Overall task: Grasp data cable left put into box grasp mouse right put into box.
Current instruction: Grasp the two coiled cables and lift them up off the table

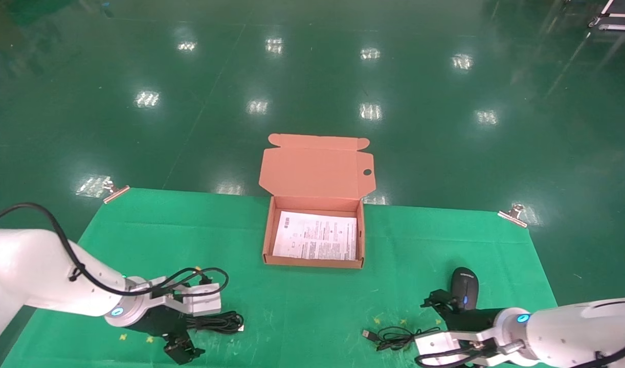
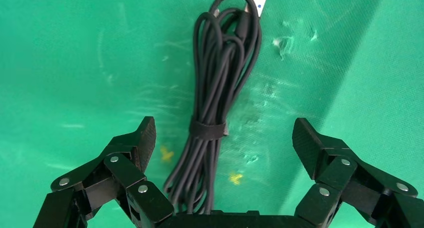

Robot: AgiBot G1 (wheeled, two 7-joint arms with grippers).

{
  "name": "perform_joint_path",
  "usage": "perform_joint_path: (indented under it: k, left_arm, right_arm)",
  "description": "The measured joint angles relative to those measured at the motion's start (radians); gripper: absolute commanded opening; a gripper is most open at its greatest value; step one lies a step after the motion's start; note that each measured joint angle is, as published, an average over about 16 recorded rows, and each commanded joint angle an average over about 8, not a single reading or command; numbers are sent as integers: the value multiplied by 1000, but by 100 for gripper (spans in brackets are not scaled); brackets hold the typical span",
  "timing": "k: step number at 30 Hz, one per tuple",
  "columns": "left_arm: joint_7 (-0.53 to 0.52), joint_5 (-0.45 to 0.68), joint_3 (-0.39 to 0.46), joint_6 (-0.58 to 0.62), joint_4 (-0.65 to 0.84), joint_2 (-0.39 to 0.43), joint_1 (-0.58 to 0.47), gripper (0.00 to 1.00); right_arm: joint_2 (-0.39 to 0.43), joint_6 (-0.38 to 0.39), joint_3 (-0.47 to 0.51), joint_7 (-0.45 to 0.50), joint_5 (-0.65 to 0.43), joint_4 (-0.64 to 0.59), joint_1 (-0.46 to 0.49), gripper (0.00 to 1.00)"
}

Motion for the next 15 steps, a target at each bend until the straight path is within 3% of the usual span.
perform_joint_path:
  k: [4, 5, 6, 12, 13, 14, 15]
  left_arm:
    - [32, -14, -8, -24, 76, 21, -13, 100]
    - [41, -17, -10, -29, 92, 25, -16, 100]
    - [49, -20, -11, -34, 106, 29, -19, 100]
    - [90, -35, -20, -59, 173, 44, -31, 25]
    - [95, -37, -21, -62, 180, 46, -33, 12]
    - [99, -40, -23, -64, 186, 47, -34, 0]
    - [102, -42, -24, -65, 192, 47, -35, 0]
  right_arm:
    - [-27, 29, -6, -12, -13, -48, -5, 100]
    - [-33, 36, -7, -16, -15, -60, -6, 96]
    - [-39, 43, -8, -21, -17, -72, -7, 83]
    - [-64, 80, -13, -47, -23, -134, -9, 8]
    - [-67, 85, -13, -51, -24, -142, -9, 0]
    - [-70, 90, -13, -53, -24, -149, -9, 0]
    - [-72, 94, -13, -56, -24, -154, -9, 0]
